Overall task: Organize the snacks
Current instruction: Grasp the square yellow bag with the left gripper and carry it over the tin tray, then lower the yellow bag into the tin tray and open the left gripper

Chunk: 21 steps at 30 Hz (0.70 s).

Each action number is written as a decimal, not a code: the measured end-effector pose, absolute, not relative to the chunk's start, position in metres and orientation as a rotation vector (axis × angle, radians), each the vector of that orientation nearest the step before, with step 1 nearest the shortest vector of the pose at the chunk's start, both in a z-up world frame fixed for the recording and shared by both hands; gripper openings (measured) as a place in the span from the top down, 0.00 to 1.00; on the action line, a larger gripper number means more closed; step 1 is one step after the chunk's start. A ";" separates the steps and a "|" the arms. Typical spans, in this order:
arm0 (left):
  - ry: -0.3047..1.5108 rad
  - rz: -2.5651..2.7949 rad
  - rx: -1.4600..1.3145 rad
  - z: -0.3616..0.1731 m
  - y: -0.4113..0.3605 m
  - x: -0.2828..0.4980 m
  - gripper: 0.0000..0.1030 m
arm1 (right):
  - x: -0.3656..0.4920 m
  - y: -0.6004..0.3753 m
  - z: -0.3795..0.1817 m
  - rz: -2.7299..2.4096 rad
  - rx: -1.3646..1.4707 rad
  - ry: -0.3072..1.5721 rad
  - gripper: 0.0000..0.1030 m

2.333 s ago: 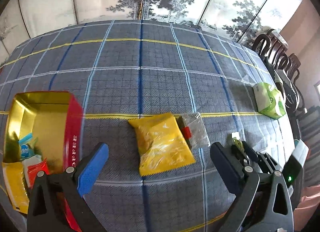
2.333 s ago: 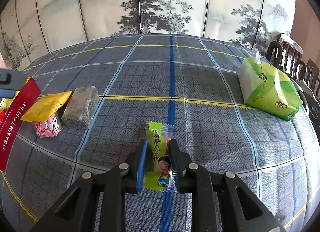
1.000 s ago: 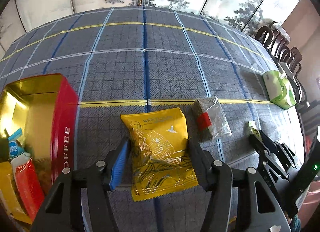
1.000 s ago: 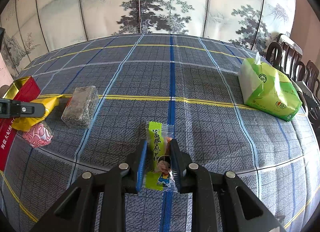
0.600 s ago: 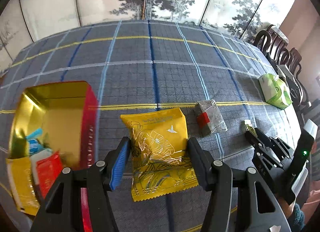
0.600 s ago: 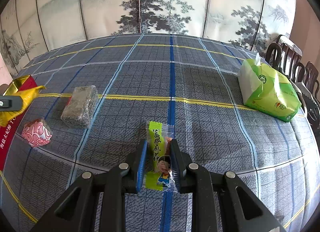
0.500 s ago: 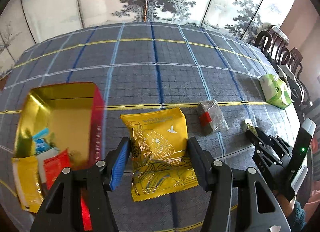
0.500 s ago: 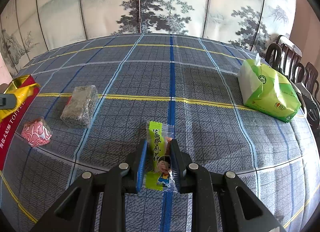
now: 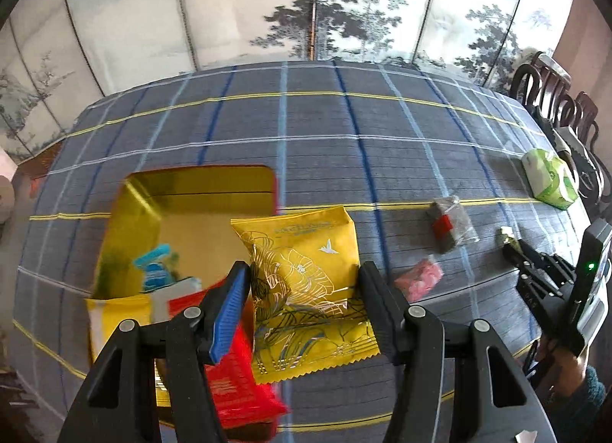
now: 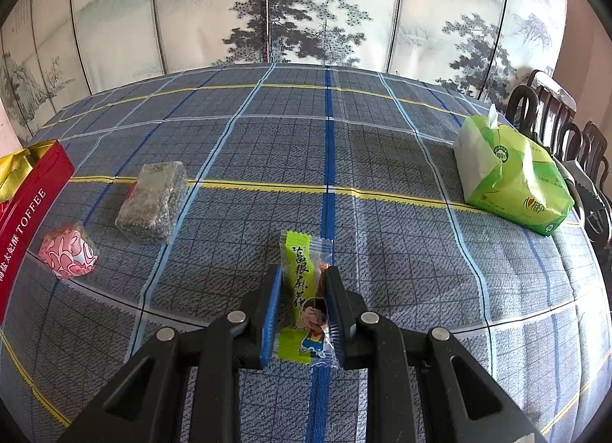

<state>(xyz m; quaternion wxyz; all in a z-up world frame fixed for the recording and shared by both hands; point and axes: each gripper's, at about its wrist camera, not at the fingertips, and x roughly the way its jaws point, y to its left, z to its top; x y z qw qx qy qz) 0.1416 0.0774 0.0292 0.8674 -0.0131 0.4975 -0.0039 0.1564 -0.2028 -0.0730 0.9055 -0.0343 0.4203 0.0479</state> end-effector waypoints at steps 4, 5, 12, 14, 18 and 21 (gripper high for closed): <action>1.040 0.029 -0.020 0.027 0.098 0.136 0.47 | 0.156 -0.203 -0.073 0.099 -0.072 0.868 0.77; 1.041 0.037 -0.019 0.027 0.103 0.135 0.47 | 0.156 -0.203 -0.073 0.098 -0.072 0.868 0.77; 1.052 0.108 -0.029 0.018 0.147 0.131 0.47 | 0.155 -0.204 -0.070 0.092 -0.089 0.866 0.77; 1.052 0.129 -0.042 0.016 0.162 0.132 0.47 | 0.155 -0.205 -0.069 0.089 -0.095 0.866 0.77; 1.062 0.163 -0.060 0.010 0.181 0.134 0.47 | 0.154 -0.200 -0.070 0.085 -0.102 0.865 0.77; 1.073 0.172 -0.061 0.003 0.189 0.135 0.47 | 0.154 -0.201 -0.070 0.085 -0.102 0.866 0.77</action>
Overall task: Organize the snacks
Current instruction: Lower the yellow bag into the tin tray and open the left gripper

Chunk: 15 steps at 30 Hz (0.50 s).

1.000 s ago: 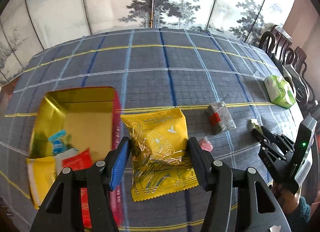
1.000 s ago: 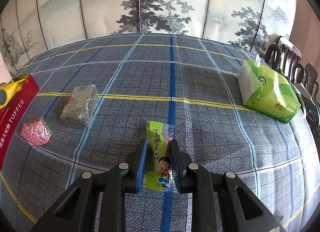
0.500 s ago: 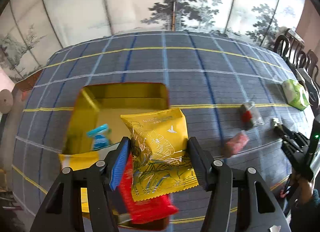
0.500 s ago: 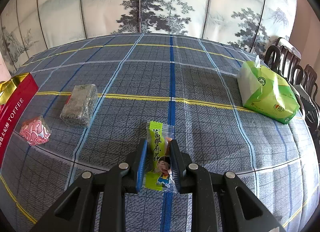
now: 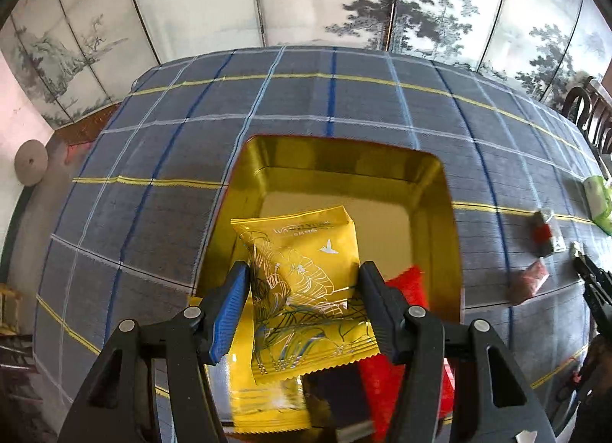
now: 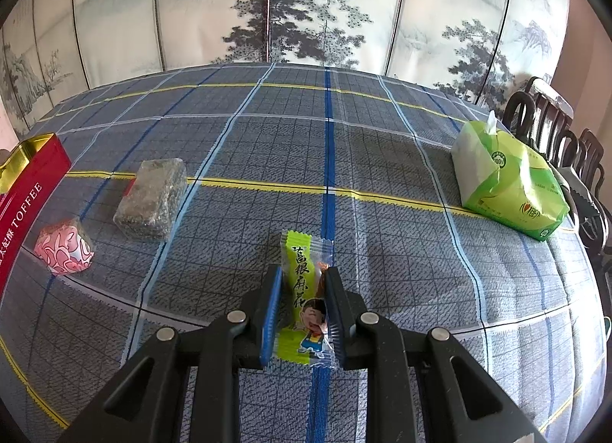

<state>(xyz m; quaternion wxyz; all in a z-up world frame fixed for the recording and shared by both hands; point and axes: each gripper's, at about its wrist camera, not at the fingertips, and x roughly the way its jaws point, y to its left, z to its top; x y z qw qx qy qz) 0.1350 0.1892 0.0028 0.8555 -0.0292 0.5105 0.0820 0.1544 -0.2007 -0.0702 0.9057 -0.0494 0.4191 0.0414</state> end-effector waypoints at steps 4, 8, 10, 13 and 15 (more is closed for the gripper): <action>1.093 0.177 -0.053 -0.006 0.194 0.137 0.47 | 0.155 -0.200 -0.070 0.087 -0.098 0.867 0.77; 1.101 0.170 -0.037 -0.011 0.194 0.136 0.47 | 0.155 -0.201 -0.070 0.084 -0.104 0.866 0.77; 1.096 0.168 -0.021 -0.011 0.193 0.136 0.47 | 0.155 -0.201 -0.070 0.084 -0.104 0.866 0.77; 1.097 0.166 -0.014 -0.012 0.193 0.136 0.47 | 0.154 -0.201 -0.070 0.084 -0.105 0.866 0.77; 1.097 0.165 -0.012 -0.012 0.193 0.136 0.47 | 0.155 -0.201 -0.070 0.084 -0.105 0.866 0.77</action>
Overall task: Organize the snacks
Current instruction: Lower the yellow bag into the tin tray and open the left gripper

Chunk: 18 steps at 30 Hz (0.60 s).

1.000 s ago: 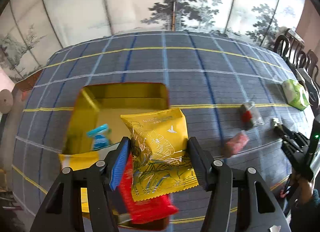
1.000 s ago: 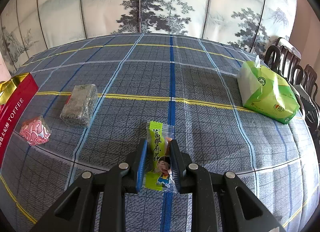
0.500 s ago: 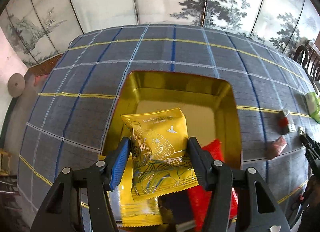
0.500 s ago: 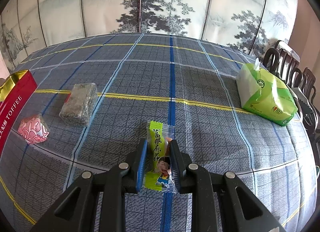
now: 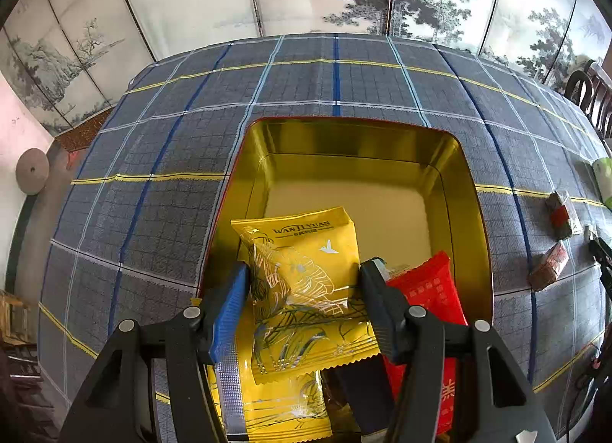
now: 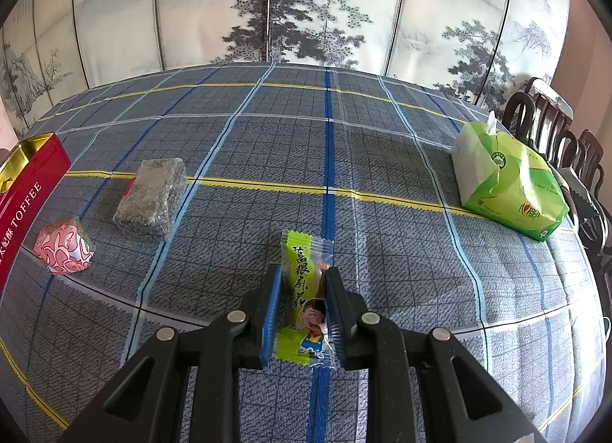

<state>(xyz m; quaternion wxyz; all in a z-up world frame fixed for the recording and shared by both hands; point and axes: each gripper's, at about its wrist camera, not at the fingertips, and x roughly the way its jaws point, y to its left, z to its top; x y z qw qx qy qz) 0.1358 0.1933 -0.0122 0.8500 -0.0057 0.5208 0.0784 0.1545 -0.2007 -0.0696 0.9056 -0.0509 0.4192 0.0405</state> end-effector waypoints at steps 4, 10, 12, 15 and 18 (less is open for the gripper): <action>1.099 0.169 -0.006 -0.013 0.194 0.136 0.45 | 0.155 -0.200 -0.070 0.077 -0.109 0.865 0.77; 1.101 0.173 0.005 -0.013 0.194 0.136 0.44 | 0.156 -0.201 -0.070 0.077 -0.106 0.866 0.77; 1.102 0.176 0.005 -0.014 0.194 0.136 0.43 | 0.156 -0.201 -0.070 0.077 -0.107 0.866 0.77; 1.104 0.178 0.004 -0.014 0.194 0.135 0.44 | 0.156 -0.201 -0.070 0.077 -0.105 0.867 0.77; 1.102 0.176 0.007 -0.013 0.194 0.134 0.43 | 0.156 -0.202 -0.071 0.076 -0.101 0.867 0.77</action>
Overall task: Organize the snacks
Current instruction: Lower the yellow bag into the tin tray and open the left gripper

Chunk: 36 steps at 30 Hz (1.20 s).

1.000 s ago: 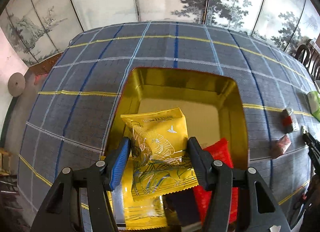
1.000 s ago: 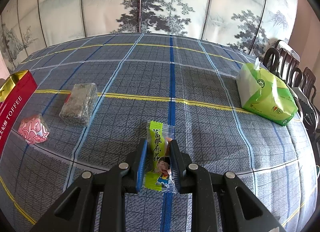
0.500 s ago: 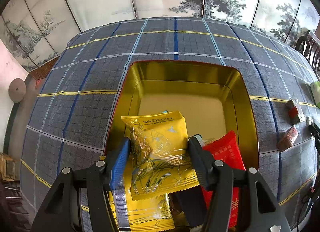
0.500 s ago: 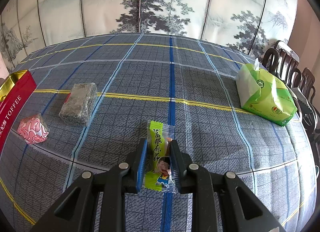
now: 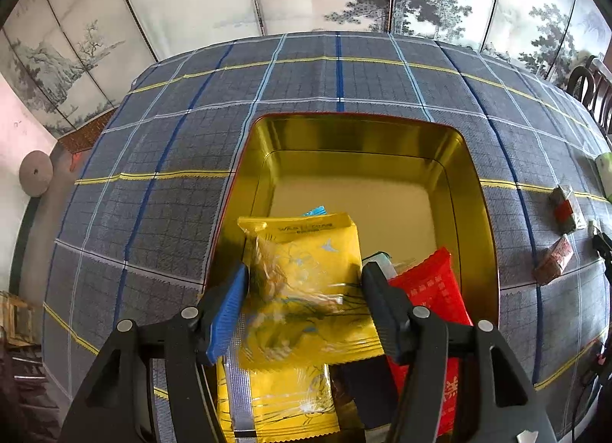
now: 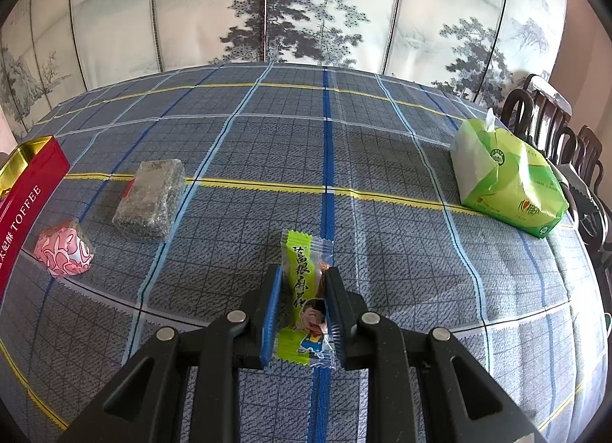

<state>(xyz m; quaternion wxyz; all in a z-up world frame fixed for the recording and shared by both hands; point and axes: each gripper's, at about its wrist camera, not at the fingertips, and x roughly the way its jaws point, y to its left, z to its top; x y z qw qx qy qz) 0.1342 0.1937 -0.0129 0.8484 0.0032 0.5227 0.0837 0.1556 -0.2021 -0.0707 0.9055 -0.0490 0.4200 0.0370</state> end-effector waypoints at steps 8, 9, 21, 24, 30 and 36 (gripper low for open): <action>1.094 0.174 0.007 -0.011 0.191 0.131 0.40 | 0.156 -0.201 -0.072 0.070 -0.110 0.867 0.77; 1.093 0.172 0.008 -0.011 0.190 0.130 0.39 | 0.156 -0.202 -0.072 0.071 -0.109 0.867 0.77; 1.073 0.155 -0.024 -0.004 0.190 0.121 0.34 | 0.157 -0.202 -0.073 0.074 -0.096 0.869 0.77; 1.065 0.153 -0.035 -0.001 0.190 0.117 0.33 | 0.156 -0.200 -0.073 0.072 -0.099 0.869 0.78; 1.032 0.173 -0.030 0.010 0.191 0.108 0.29 | 0.156 -0.201 -0.073 0.072 -0.099 0.869 0.78; 1.000 0.201 -0.051 0.019 0.196 0.095 0.27 | 0.156 -0.201 -0.073 0.069 -0.095 0.869 0.78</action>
